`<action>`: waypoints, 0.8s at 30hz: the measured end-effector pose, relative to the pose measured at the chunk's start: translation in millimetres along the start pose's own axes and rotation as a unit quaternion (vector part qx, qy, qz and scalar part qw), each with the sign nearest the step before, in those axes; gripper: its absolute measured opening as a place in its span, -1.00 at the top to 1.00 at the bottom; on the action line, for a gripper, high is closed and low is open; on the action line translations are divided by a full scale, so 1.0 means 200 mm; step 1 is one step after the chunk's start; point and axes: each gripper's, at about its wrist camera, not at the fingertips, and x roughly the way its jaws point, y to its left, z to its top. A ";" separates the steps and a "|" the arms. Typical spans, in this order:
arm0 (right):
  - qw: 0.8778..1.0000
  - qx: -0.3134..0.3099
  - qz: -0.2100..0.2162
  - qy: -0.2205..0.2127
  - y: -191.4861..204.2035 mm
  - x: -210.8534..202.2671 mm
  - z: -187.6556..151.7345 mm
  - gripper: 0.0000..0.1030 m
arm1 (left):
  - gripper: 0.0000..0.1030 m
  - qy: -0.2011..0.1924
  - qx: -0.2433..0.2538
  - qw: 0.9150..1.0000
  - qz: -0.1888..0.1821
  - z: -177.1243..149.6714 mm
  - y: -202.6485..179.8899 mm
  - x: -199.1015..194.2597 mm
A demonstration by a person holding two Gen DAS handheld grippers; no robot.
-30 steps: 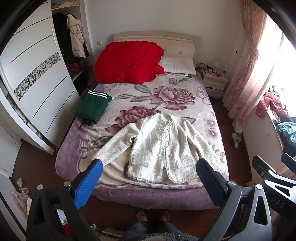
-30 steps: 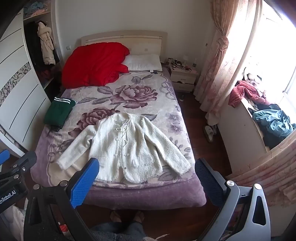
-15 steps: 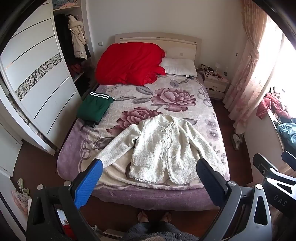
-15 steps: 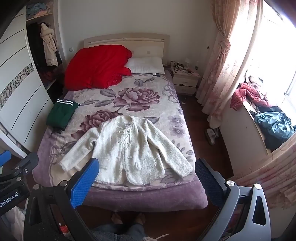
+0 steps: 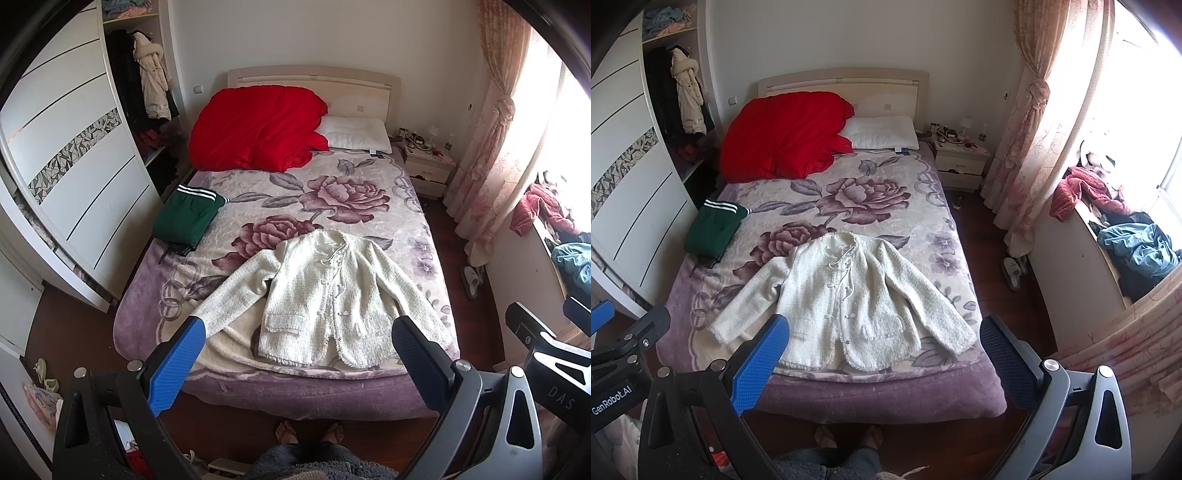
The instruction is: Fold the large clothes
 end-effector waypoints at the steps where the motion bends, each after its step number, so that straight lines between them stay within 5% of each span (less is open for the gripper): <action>1: 1.000 0.000 0.000 0.000 0.00 0.00 0.00 -1.00 | -1.00 0.000 0.001 1.000 0.000 0.01 0.00 0.00; 24: 1.000 0.002 0.003 -0.003 0.00 -0.02 0.01 -1.00 | -1.00 -0.006 0.007 1.000 0.001 0.04 -0.04 0.01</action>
